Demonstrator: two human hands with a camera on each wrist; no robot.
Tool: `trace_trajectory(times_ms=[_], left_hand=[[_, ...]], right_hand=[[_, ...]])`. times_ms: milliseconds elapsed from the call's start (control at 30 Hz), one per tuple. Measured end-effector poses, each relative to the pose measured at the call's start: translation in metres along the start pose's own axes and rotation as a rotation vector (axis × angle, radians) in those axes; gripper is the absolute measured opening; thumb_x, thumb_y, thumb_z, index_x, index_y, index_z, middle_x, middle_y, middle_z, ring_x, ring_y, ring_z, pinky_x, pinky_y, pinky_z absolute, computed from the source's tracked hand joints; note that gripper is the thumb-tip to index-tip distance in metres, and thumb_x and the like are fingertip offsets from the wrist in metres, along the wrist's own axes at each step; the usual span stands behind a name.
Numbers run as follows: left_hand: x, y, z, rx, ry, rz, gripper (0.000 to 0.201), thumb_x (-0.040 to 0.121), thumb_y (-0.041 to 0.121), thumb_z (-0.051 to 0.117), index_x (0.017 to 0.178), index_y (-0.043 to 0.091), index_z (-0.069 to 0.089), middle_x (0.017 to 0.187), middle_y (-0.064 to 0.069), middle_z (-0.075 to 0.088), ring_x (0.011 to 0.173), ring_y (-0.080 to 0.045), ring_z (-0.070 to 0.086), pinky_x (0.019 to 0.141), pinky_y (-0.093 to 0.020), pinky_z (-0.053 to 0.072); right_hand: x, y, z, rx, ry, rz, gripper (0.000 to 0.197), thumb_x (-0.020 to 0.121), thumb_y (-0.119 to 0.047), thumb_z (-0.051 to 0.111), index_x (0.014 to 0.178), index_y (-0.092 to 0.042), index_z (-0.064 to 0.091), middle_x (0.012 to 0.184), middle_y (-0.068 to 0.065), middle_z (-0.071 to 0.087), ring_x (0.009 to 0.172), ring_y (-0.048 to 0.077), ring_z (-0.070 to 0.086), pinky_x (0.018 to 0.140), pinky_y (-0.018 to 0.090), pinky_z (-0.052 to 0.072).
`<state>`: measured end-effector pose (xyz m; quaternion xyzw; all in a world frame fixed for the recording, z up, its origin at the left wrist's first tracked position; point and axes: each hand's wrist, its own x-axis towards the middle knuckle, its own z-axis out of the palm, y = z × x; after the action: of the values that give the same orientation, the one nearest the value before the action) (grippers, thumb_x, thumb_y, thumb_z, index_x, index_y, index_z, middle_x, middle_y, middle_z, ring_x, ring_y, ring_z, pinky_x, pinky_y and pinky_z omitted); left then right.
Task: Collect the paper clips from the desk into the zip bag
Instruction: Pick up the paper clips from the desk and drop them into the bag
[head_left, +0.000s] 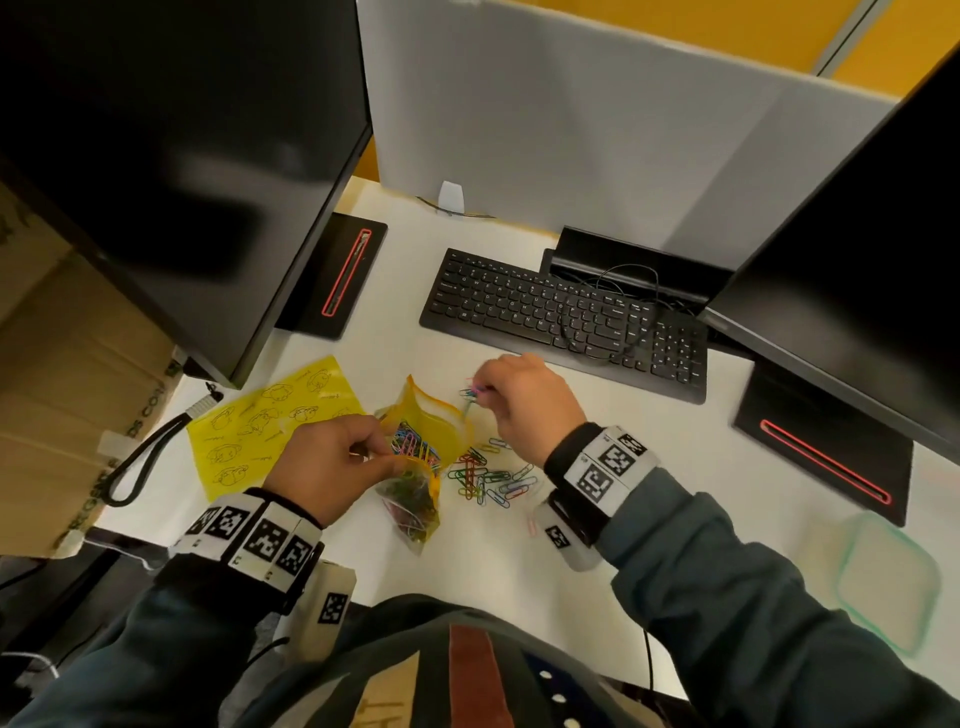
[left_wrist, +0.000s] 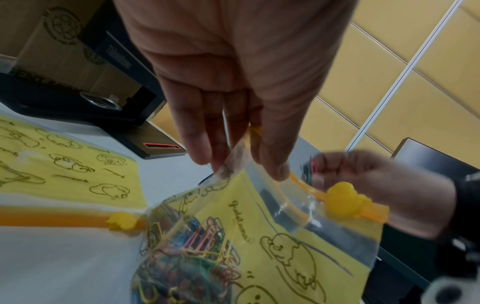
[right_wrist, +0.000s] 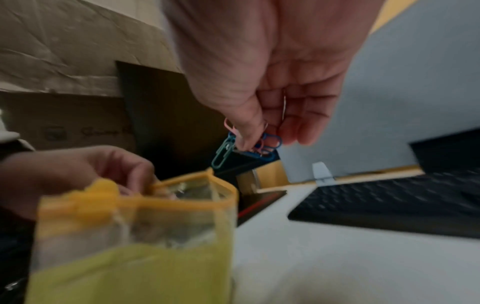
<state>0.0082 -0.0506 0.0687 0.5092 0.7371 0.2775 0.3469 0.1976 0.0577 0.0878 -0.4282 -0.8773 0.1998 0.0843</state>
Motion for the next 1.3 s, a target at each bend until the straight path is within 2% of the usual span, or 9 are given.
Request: trace_trajectory(times_ms=[167, 300, 467, 567, 767, 900, 1000, 1167, 1300], left_hand=[[-0.003, 0.005, 0.0, 0.034, 0.014, 0.002, 0.021, 0.067, 0.018, 0.079, 0.058, 0.018, 0.059, 0.083, 0.012, 0.065, 0.074, -0.008, 0.057, 0.062, -0.011, 0.037], [-0.004, 0.0, 0.0, -0.018, 0.004, -0.025, 0.017, 0.067, 0.016, 0.079, 0.064, 0.011, 0.063, 0.099, 0.011, 0.064, 0.086, 0.0, 0.058, 0.064, 0.002, 0.037], [-0.004, -0.002, 0.0, -0.011, 0.008, -0.029, 0.016, 0.067, 0.018, 0.08, 0.066, 0.011, 0.065, 0.104, 0.006, 0.068, 0.087, 0.004, 0.057, 0.064, 0.0, 0.037], [-0.003, -0.002, 0.0, -0.004, 0.017, -0.02, 0.017, 0.067, 0.017, 0.079, 0.066, 0.01, 0.064, 0.107, 0.002, 0.069, 0.088, -0.004, 0.06, 0.069, -0.008, 0.04], [-0.001, 0.0, 0.004, 0.0, 0.016, -0.002, 0.016, 0.068, 0.014, 0.079, 0.068, 0.008, 0.064, 0.106, 0.002, 0.068, 0.085, 0.009, 0.056, 0.066, -0.002, 0.038], [-0.002, 0.002, 0.005, 0.019, 0.015, 0.006, 0.016, 0.068, 0.015, 0.078, 0.063, 0.013, 0.063, 0.106, 0.001, 0.068, 0.086, -0.002, 0.061, 0.064, -0.006, 0.038], [-0.002, 0.003, 0.006, 0.005, 0.001, 0.005, 0.018, 0.068, 0.014, 0.078, 0.062, 0.015, 0.061, 0.109, 0.001, 0.068, 0.091, -0.003, 0.061, 0.068, -0.006, 0.039], [-0.002, 0.009, 0.008, 0.017, 0.018, 0.002, 0.019, 0.068, 0.01, 0.078, 0.061, 0.014, 0.061, 0.096, 0.006, 0.063, 0.069, 0.013, 0.05, 0.058, 0.005, 0.035], [-0.001, 0.008, 0.008, -0.013, 0.0, -0.002, 0.019, 0.068, 0.012, 0.078, 0.061, 0.017, 0.061, 0.103, 0.003, 0.066, 0.079, 0.001, 0.058, 0.067, -0.001, 0.038]], right_hand=[[0.012, -0.026, -0.001, -0.044, -0.161, -0.107, 0.031, 0.088, -0.029, 0.058, 0.118, -0.02, 0.059, 0.113, 0.004, 0.061, 0.106, 0.024, 0.054, 0.084, 0.034, 0.044], [0.0, 0.004, -0.005, 0.103, -0.092, 0.12, 0.037, 0.085, -0.032, 0.063, 0.121, -0.026, 0.057, 0.114, 0.0, 0.061, 0.09, 0.012, 0.055, 0.089, 0.033, 0.048], [-0.045, 0.05, 0.023, 0.0, -0.463, 0.408, 0.092, 0.062, -0.035, 0.082, 0.139, -0.028, 0.032, 0.137, 0.001, 0.039, 0.122, 0.024, 0.046, 0.103, 0.04, 0.042], [-0.058, 0.059, 0.039, -0.015, -0.517, 0.428, 0.107, 0.057, -0.032, 0.086, 0.143, -0.027, 0.022, 0.139, 0.003, 0.032, 0.126, 0.025, 0.04, 0.105, 0.04, 0.04], [-0.041, 0.054, 0.055, 0.023, -0.355, 0.352, 0.057, 0.076, -0.014, 0.07, 0.129, -0.017, 0.05, 0.118, 0.006, 0.05, 0.107, 0.026, 0.054, 0.093, 0.032, 0.046], [-0.032, 0.049, 0.062, -0.053, -0.338, 0.226, 0.03, 0.087, -0.01, 0.054, 0.117, -0.011, 0.06, 0.114, 0.011, 0.056, 0.104, 0.031, 0.056, 0.088, 0.032, 0.045], [-0.032, 0.047, 0.065, -0.126, -0.335, 0.186, 0.026, 0.09, -0.01, 0.047, 0.113, -0.007, 0.06, 0.112, 0.013, 0.057, 0.103, 0.032, 0.056, 0.084, 0.036, 0.047], [-0.034, 0.05, 0.066, -0.083, -0.296, 0.23, 0.019, 0.089, -0.008, 0.048, 0.106, -0.006, 0.055, 0.11, 0.013, 0.055, 0.098, 0.033, 0.056, 0.079, 0.036, 0.047], [-0.033, 0.054, 0.065, -0.029, -0.326, 0.293, 0.014, 0.085, -0.016, 0.059, 0.095, -0.007, 0.059, 0.105, 0.013, 0.06, 0.096, 0.031, 0.057, 0.079, 0.032, 0.044]])
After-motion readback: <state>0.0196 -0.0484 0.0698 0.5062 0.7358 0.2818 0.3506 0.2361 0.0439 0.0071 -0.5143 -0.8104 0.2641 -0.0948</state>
